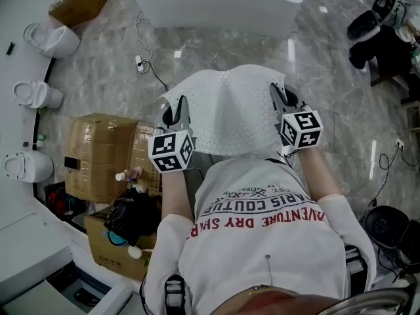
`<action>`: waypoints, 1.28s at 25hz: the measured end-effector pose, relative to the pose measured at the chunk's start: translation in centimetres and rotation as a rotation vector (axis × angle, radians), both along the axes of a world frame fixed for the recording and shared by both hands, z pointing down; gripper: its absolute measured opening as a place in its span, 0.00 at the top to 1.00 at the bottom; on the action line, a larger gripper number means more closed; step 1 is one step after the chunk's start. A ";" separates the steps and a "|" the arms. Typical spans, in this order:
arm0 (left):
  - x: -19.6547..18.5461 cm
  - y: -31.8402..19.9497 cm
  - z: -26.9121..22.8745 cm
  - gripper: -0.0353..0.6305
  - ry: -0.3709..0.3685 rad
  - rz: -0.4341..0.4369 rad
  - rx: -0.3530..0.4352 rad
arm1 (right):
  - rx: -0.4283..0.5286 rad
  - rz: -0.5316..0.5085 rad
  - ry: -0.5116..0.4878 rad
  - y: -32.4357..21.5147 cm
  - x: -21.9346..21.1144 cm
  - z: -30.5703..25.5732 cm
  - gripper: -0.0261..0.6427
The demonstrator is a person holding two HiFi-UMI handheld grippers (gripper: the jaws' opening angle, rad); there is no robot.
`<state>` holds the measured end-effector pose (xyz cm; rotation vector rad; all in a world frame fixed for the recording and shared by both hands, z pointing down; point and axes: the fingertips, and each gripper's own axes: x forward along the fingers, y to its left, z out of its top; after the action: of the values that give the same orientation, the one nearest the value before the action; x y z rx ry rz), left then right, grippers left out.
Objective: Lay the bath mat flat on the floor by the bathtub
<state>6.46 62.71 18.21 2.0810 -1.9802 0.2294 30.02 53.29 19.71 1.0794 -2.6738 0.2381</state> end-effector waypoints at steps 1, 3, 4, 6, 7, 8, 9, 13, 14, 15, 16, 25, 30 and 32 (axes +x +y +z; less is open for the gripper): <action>-0.7 0.1 0.3 0.92 0.005 0.005 -0.002 | -0.012 0.005 -0.002 0.1 -0.6 0.4 0.94; -2.3 0.0 0.9 0.92 0.016 0.005 -0.005 | -0.028 0.001 0.007 0.0 -1.8 1.2 0.94; -3.0 -0.2 1.3 0.92 0.027 0.001 -0.007 | -0.029 -0.006 0.021 -0.2 -2.4 1.5 0.94; -3.8 -0.7 2.3 0.92 0.055 -0.010 -0.016 | -0.027 -0.027 0.061 -0.9 -3.3 2.0 0.94; -4.1 -1.1 2.8 0.92 0.066 -0.014 -0.023 | -0.029 -0.038 0.076 -1.4 -3.7 2.3 0.94; -4.4 -1.6 3.2 0.92 0.072 -0.019 -0.031 | -0.035 -0.048 0.084 -2.0 -4.1 2.6 0.94; -4.7 -2.1 3.6 0.92 0.074 -0.025 -0.039 | -0.044 -0.058 0.086 -2.8 -4.5 2.9 0.94; -6.3 -5.5 5.3 0.92 0.076 -0.060 -0.077 | -0.085 -0.104 0.088 -7.3 -6.9 4.8 0.94; -6.8 -6.7 5.8 0.92 0.078 -0.073 -0.087 | -0.092 -0.120 0.089 -8.7 -7.6 5.3 0.94; -7.3 -7.9 6.2 0.92 0.080 -0.088 -0.099 | -0.100 -0.139 0.087 -10.3 -8.4 5.8 0.94; -7.8 -9.4 6.6 0.92 0.080 -0.106 -0.112 | -0.108 -0.159 0.083 -12.1 -9.1 6.2 0.94; -10.7 -25.8 6.8 0.92 0.036 -0.205 -0.171 | -0.188 -0.281 0.046 -30.2 -12.5 7.6 0.94; -10.9 -33.7 7.4 0.92 -0.005 -0.181 -0.229 | -0.289 -0.223 0.012 -39.0 -12.6 9.1 0.94; -11.2 -36.8 8.1 0.92 -0.013 -0.149 -0.253 | -0.303 -0.204 0.017 -41.8 -13.0 9.8 0.94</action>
<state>-4.71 25.89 26.29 1.7720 -1.9861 0.4396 17.05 11.51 29.53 0.7093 -2.5976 0.5683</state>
